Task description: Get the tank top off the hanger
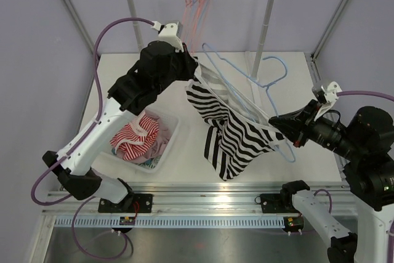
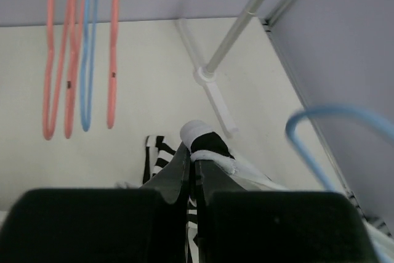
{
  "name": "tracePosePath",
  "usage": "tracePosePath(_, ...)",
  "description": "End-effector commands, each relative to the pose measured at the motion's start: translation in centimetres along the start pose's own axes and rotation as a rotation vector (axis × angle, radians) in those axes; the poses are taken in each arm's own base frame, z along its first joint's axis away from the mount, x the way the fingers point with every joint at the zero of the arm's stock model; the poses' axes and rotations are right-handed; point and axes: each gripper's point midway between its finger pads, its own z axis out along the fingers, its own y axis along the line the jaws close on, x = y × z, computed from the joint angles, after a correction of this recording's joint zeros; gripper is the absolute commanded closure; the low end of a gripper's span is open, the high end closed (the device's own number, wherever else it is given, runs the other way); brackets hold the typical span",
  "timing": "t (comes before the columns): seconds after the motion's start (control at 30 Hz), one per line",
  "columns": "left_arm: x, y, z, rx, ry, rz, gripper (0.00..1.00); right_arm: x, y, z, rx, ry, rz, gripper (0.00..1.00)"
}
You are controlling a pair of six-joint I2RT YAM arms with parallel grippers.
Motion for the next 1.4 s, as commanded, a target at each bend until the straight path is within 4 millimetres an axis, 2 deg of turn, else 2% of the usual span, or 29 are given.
tracePosePath(0.0, -2.0, -4.8, -3.8, 0.312, -0.047, -0.036, 1.00, -4.2, -0.4, -0.1, 0.046, -0.229, -0.033, 1.00)
tracePosePath(0.03, -0.5, -6.0, -4.0, 0.384, -0.035, -0.019, 1.00, -7.1, 0.0, -0.2, 0.026, -0.358, -0.075, 1.00)
tracePosePath(0.07, 0.5, -7.0, -4.7, 0.443, -0.030, 0.004, 1.00, -6.4, -0.4, 1.2, -0.015, -0.374, 0.016, 1.00)
tracePosePath(0.1, 2.2, -8.7, -6.5, 0.560, -0.018, 0.052, 1.00, -9.8, 1.6, 0.2, -0.112, -0.546, -0.078, 1.00)
tracePosePath(0.13, 1.5, -10.0, -8.2, 0.631, -0.049, 0.070, 1.00, -10.3, 1.8, 0.5, -0.157, -0.601, -0.068, 1.00)
tracePosePath(0.17, 4.5, -10.2, -8.3, 0.670, 0.006, 0.100, 1.00, -9.5, 1.3, 1.8, -0.210, -0.620, 0.026, 1.00)
tracePosePath(0.23, 6.8, -11.8, -10.9, 0.811, 0.027, 0.165, 1.00, -11.6, 2.1, 1.1, -0.287, -0.772, -0.031, 1.00)
tracePosePath(0.27, 9.5, -11.4, -10.7, 0.822, 0.080, 0.185, 1.00, -11.4, 1.7, 1.7, -0.302, -0.786, 0.000, 1.00)
tracePosePath(0.3, 11.0, -11.4, -11.3, 0.874, 0.114, 0.213, 1.00, -11.6, 1.3, 2.1, -0.311, -0.804, -0.004, 1.00)
tracePosePath(0.33, 12.0, -11.2, -11.7, 0.889, 0.136, 0.225, 1.00, -12.8, 1.8, 1.0, -0.329, -0.895, -0.049, 1.00)
tracePosePath(0.37, 13.9, -10.3, -11.2, 0.864, 0.180, 0.228, 1.00, -12.5, 1.0, 1.7, -0.327, -0.902, -0.009, 1.00)
tracePosePath(0.4, 14.2, -9.1, -10.2, 0.780, 0.178, 0.215, 1.00, -13.1, 0.3, 1.5, -0.289, -0.937, 0.008, 1.00)
tracePosePath(0.5, 15.8, -6.0, -8.6, 0.597, 0.208, 0.201, 1.00, -13.2, -3.4, 3.1, -0.057, -0.815, 0.066, 1.00)
tracePosePath(0.57, 16.9, -4.5, -8.1, 0.524, 0.245, 0.200, 1.00, -11.6, -6.2, 4.4, 0.110, -0.661, 0.117, 1.00)
tracePosePath(0.67, 17.6, -3.0, -7.3, 0.427, 0.263, 0.179, 0.99, -9.0, -9.3, 5.8, 0.268, -0.468, 0.170, 1.00)
tracePosePath(0.73, 17.7, -2.3, -6.8, 0.374, 0.266, 0.167, 0.95, -7.8, -10.2, 6.1, 0.325, -0.369, 0.204, 1.00)
tracePosePath(0.8, 18.0, -2.1, -6.4, 0.340, 0.278, 0.167, 0.81, -6.2, -11.4, 7.1, 0.364, -0.282, 0.246, 1.00)
tracePosePath(0.83, 17.9, -2.0, -6.4, 0.329, 0.285, 0.172, 0.72, -6.8, -11.3, 6.9, 0.370, -0.281, 0.239, 1.00)
tracePosePath(0.87, 17.8, -1.8, -6.2, 0.305, 0.286, 0.177, 0.47, -6.6, -11.8, 7.4, 0.384, -0.258, 0.247, 1.00)
tracePosePath(0.93, 17.8, -1.2, -6.5, 0.269, 0.313, 0.195, 0.38, -6.9, -11.8, 7.2, 0.394, -0.234, 0.245, 1.00)
tracePosePath(0.97, 16.8, -1.3, -6.7, 0.263, 0.293, 0.200, 0.34, -6.7, -12.4, 7.9, 0.404, -0.205, 0.255, 1.00)
tracePosePath(1.1, 14.6, 0.5, -8.3, 0.169, 0.260, 0.225, 0.01, -6.9, -13.4, 9.0, 0.431, -0.145, 0.265, 1.00)
tracePosePath(1.13, 13.8, 0.8, -9.0, 0.160, 0.240, 0.222, 0.01, -8.0, -13.2, 9.0, 0.430, -0.160, 0.250, 1.00)
tracePosePath(1.2, 12.8, 2.3, -9.9, 0.096, 0.224, 0.229, 0.01, -8.0, -14.4, 10.4, 0.463, -0.131, 0.251, 1.00)
tracePosePath(1.23, 12.2, 2.8, -10.6, 0.084, 0.210, 0.229, 0.01, -9.3, -13.5, 10.8, 0.443, -0.147, 0.229, 1.00)
tracePosePath(1.27, 11.6, 3.4, -11.0, 0.058, 0.191, 0.231, 0.01, -9.0, -14.4, 12.3, 0.468, -0.123, 0.229, 1.00)
tracePosePath(1.3, 11.6, 4.1, -11.6, 0.038, 0.201, 0.242, 0.01, -10.5, -14.0, 12.3, 0.467, -0.142, 0.206, 1.00)
tracePosePath(1.33, 11.1, 4.7, -12.5, 0.032, 0.182, 0.241, 0.01, -10.0, -14.0, 14.3, 0.458, -0.107, 0.203, 1.00)
tracePosePath(1.37, 10.7, 5.4, -13.0, 0.011, 0.169, 0.257, 0.01, -10.3, -14.5, 14.8, 0.489, -0.108, 0.198, 1.00)
